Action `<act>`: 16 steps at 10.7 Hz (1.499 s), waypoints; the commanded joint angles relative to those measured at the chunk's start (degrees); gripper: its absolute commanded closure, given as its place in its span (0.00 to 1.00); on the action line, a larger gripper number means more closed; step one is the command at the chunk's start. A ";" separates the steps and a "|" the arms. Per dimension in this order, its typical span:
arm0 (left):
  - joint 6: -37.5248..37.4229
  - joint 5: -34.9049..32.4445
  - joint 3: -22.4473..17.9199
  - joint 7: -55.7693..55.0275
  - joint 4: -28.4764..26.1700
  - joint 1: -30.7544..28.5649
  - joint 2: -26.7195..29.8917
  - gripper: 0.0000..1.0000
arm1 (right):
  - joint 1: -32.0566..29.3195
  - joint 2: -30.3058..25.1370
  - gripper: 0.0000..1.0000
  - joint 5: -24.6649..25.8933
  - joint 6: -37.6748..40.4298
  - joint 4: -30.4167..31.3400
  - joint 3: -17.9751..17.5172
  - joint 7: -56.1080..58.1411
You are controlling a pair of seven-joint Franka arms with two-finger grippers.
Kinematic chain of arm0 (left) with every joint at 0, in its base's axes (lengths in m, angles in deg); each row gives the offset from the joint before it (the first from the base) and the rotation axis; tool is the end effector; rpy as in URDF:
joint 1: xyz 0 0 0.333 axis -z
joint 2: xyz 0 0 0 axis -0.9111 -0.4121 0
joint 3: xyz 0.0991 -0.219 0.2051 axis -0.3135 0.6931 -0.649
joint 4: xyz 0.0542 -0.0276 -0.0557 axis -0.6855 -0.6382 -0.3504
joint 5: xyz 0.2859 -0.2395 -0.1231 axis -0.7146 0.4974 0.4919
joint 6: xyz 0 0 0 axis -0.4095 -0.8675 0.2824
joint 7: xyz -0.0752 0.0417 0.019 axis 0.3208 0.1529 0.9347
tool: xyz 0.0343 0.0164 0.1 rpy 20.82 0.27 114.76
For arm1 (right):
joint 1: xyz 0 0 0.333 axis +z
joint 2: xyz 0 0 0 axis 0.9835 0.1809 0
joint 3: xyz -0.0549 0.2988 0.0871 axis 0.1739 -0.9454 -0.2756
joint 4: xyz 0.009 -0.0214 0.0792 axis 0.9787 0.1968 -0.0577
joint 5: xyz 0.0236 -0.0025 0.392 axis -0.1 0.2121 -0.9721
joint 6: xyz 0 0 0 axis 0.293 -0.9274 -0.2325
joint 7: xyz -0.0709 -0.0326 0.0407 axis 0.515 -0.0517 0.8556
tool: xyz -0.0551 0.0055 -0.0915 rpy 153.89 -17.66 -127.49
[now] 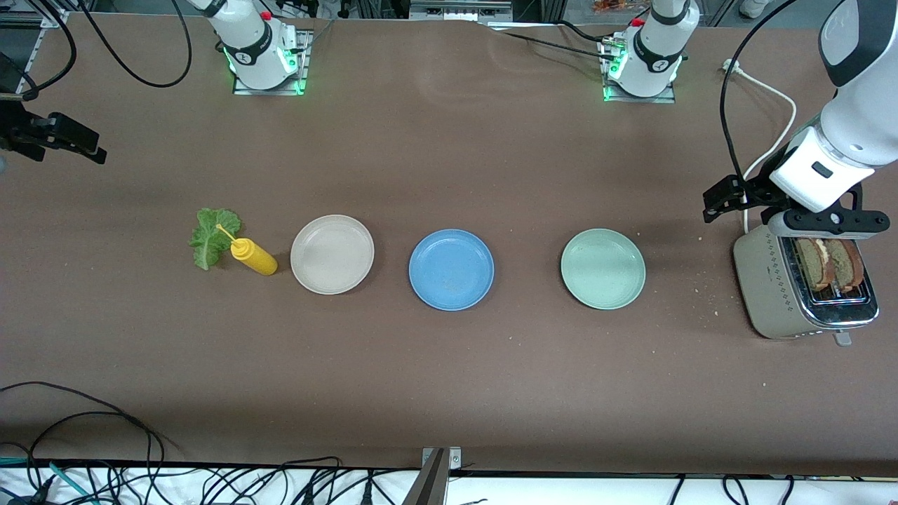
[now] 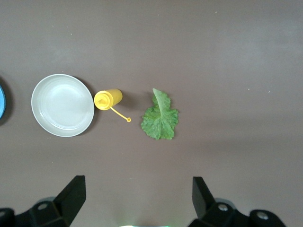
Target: Make sandwich in blue plate with both arms
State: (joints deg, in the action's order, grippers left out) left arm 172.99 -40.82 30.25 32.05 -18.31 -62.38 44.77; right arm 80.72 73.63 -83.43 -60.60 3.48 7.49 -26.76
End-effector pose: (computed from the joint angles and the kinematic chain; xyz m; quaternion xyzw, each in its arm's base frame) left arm 0.5890 -0.0647 0.5617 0.9996 0.0027 0.0174 0.0198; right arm 0.5463 -0.0274 0.6190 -0.9995 0.0194 0.0266 0.0027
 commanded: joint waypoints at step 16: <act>-6.70 -1.05 0.08 0.82 0.08 -0.91 0.36 0.00 | 0.35 2.39 0.00 0.02 1.15 -3.25 -0.71 -0.32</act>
State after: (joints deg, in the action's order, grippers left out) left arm 167.54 -40.82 30.21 32.05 -18.40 -62.85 44.73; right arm 81.19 75.37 -83.43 -60.55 1.84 6.94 -26.79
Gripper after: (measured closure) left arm 0.000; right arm 0.000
